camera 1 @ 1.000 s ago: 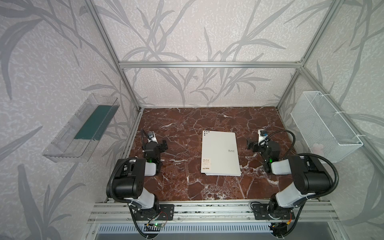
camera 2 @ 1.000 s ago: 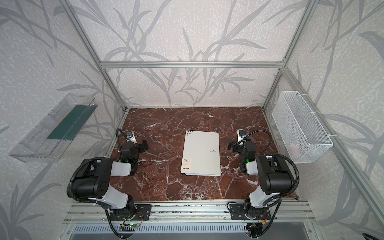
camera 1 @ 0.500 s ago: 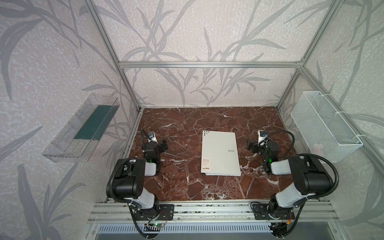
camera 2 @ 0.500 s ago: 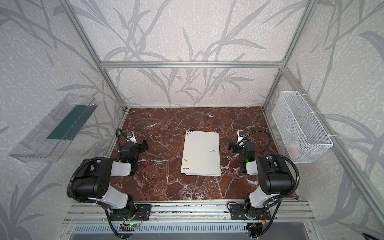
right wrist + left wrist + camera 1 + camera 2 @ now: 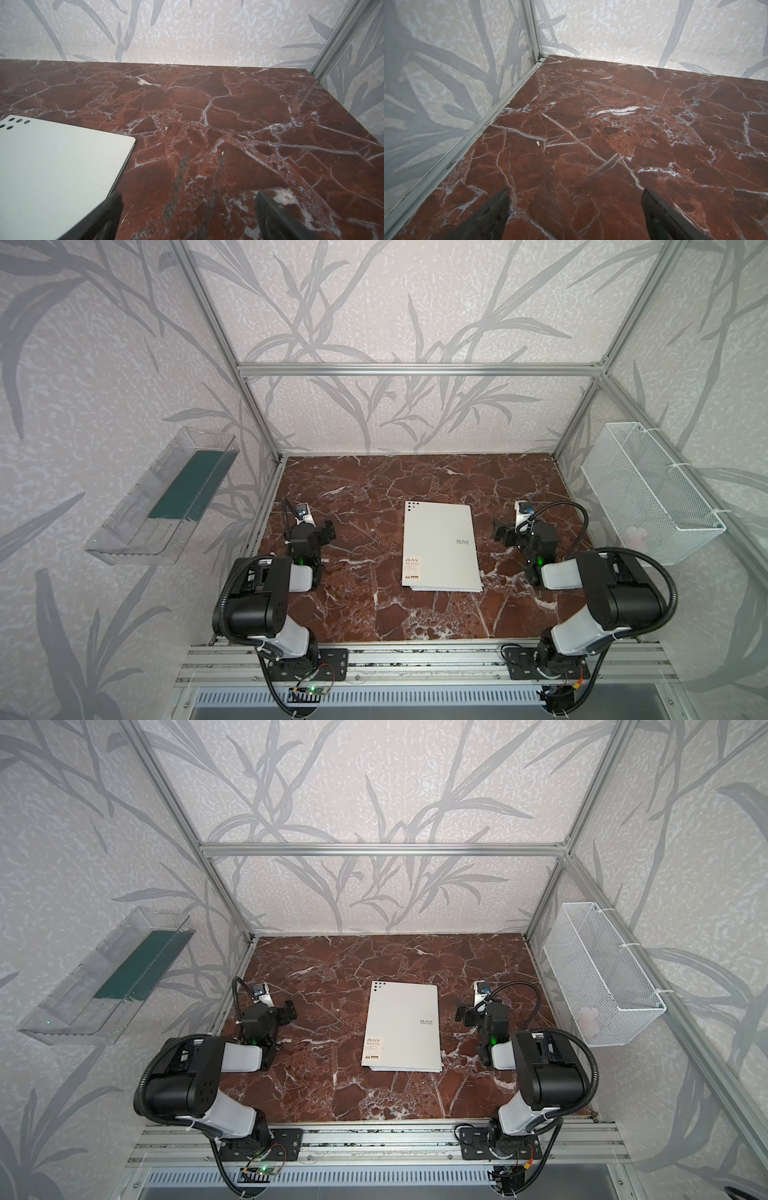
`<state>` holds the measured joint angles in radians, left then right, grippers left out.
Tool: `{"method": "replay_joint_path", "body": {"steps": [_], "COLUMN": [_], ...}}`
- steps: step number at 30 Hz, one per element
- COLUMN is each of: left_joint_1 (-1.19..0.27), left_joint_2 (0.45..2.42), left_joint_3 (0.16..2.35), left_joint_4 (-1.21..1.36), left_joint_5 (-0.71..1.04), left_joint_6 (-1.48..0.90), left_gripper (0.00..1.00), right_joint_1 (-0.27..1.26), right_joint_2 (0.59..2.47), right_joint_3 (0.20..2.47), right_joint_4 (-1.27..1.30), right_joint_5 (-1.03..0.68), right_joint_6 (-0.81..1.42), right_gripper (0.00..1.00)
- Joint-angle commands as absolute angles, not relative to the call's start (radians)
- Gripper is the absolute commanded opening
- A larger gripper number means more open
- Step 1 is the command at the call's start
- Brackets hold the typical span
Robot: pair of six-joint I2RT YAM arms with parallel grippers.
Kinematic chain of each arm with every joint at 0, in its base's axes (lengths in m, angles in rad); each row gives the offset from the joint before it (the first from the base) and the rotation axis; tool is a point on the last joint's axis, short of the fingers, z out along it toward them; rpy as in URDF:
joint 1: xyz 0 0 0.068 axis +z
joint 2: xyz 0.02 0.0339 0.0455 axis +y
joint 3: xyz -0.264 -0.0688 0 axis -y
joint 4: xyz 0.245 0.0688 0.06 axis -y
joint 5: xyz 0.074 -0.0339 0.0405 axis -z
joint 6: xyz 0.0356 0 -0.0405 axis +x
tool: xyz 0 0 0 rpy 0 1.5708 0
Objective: Put the files into the folder
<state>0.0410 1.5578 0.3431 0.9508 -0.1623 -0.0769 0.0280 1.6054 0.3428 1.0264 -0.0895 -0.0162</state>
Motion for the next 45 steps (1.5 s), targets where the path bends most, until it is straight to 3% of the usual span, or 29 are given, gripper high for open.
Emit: {"method": "replay_joint_path", "body": {"steps": [1, 20, 25, 26, 28, 29, 32, 38, 45], "left_joint_1": [0.038, 0.039, 0.038, 0.039, 0.039, 0.039, 0.038, 0.038, 0.038], "left_joint_2": [1.563, 1.563, 1.563, 1.563, 1.563, 1.563, 1.563, 1.563, 1.563], "left_joint_3": [0.359, 0.359, 0.360, 0.359, 0.359, 0.359, 0.359, 0.359, 0.359], "left_joint_4": [0.971, 0.971, 0.971, 0.971, 0.971, 0.971, 0.971, 0.971, 0.971], "left_joint_5": [-0.156, -0.157, -0.157, -0.156, -0.156, -0.157, -0.157, -0.157, -0.157], "left_joint_6": [-0.053, -0.052, -0.052, -0.052, -0.052, -0.052, -0.052, -0.052, -0.052], "left_gripper": [0.99, 0.99, 0.99, 0.99, 0.99, 0.99, 0.99, 0.99, 0.99], "right_joint_1": [0.037, 0.037, 0.037, 0.037, 0.039, 0.041, 0.040, 0.040, 0.040], "right_joint_2": [1.585, 1.586, 1.603, 1.608, 1.566, 1.534, 1.606, 1.582, 1.587], "right_joint_3": [0.349, 0.343, 0.247, 0.262, 0.397, 0.398, 0.314, 0.364, 0.352], "right_joint_4": [1.027, 1.039, 1.236, 1.221, 0.914, 0.849, 1.126, 0.993, 1.025], "right_joint_5": [-0.061, -0.093, -0.035, -0.073, -0.184, -0.140, -0.084, -0.112, -0.062], "right_joint_6": [-0.023, -0.034, -0.018, -0.025, -0.075, -0.074, -0.032, -0.047, -0.024], "right_gripper": [0.99, 0.99, 0.99, 0.99, 0.99, 0.99, 0.99, 0.99, 0.99]}}
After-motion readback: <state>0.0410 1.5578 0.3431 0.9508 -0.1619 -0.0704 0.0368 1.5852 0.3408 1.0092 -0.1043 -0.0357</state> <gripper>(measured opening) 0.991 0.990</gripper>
